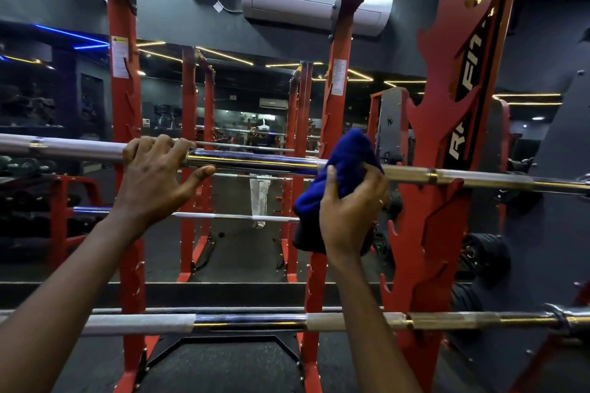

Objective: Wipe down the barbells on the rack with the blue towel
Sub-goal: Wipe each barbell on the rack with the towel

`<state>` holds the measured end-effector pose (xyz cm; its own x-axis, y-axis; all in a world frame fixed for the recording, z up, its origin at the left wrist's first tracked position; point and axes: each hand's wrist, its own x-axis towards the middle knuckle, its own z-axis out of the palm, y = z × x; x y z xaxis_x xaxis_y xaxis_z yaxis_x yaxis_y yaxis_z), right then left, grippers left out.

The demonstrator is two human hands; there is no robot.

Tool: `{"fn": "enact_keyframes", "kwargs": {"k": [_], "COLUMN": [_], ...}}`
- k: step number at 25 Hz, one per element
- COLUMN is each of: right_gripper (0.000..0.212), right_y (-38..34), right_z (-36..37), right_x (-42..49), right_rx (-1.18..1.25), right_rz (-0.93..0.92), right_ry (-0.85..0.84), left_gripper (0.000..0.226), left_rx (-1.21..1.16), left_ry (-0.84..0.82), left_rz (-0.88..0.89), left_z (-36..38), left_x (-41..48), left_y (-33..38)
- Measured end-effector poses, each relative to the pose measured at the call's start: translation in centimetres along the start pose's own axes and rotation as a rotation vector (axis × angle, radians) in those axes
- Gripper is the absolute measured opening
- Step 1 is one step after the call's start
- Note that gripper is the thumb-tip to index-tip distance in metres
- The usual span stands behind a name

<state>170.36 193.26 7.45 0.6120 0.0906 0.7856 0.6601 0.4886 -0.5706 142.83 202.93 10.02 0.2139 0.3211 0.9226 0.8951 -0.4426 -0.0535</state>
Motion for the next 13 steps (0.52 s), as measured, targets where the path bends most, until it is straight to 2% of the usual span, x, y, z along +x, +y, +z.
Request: {"fn": "enact_keyframes", "kwargs": {"k": [2,3,8,10,13], "right_gripper": [0.044,0.044,0.045,0.052,0.049], "right_y": [0.6,0.8,-0.2,-2.5,-4.4], "right_z": [-0.3,-0.4,1.5,3.6,4.7], "right_x": [1.5,2.6,6.6,4.8,1.8], "right_rx": [-0.243,-0.319,-0.540,-0.570,-0.453], "right_rz": [-0.220,-0.253,-0.204,-0.305,-0.494], "right_ry": [-0.092,-0.130,-0.277,-0.411,-0.561], "left_gripper": [0.062,0.062,0.065,0.065,0.064], "left_rx": [0.011,0.000,-0.027,-0.019,-0.021], "left_ry": [-0.002,-0.010,-0.031,-0.049,-0.098], "left_rz": [-0.003,-0.004,-0.013,-0.017,-0.024], "left_z": [0.1,0.0,0.0,-0.1,-0.5], "left_x": [-0.1,0.0,-0.1,0.0,-0.1], "left_y": [-0.1,-0.1,0.3,0.3,0.2]}}
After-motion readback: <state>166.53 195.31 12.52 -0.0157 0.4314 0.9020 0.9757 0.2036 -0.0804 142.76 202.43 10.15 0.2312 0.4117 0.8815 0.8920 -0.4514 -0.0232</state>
